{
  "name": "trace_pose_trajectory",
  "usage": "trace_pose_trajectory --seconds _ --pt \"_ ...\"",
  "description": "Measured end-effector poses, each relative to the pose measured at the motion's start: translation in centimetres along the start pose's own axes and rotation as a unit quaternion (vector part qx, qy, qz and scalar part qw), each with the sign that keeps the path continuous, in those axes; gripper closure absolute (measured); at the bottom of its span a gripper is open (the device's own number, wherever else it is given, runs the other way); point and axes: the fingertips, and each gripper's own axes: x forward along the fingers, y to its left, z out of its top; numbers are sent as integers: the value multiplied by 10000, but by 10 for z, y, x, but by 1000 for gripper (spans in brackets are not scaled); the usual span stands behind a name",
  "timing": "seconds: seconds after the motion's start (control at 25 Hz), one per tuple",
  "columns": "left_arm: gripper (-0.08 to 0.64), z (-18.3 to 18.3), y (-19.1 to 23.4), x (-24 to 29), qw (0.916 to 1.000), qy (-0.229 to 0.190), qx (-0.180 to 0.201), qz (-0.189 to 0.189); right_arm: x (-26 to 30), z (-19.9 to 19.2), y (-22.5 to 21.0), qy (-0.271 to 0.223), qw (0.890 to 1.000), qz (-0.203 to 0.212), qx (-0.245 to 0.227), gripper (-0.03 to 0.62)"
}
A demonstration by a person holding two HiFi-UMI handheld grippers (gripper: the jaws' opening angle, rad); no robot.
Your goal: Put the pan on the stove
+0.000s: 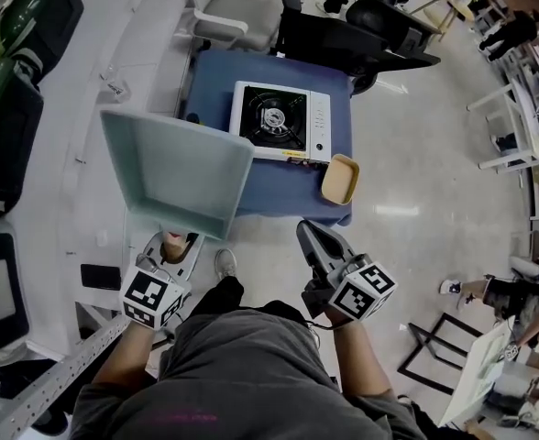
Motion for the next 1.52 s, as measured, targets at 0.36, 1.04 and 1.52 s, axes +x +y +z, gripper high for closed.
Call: trace_pose_trajectory --seconds 0.36,1.04,1.52 --pt "558 4 23 10 10000 35 -75 15 24 9 -6 8 10000 -10 37 589" --pt "558 21 23 71 9984 248 -359 357 50 44 -67 260 9988 387 163 589" --pt "558 47 19 148 9947 435 -600 710 69 88 -142 508 9955 752 259 589"
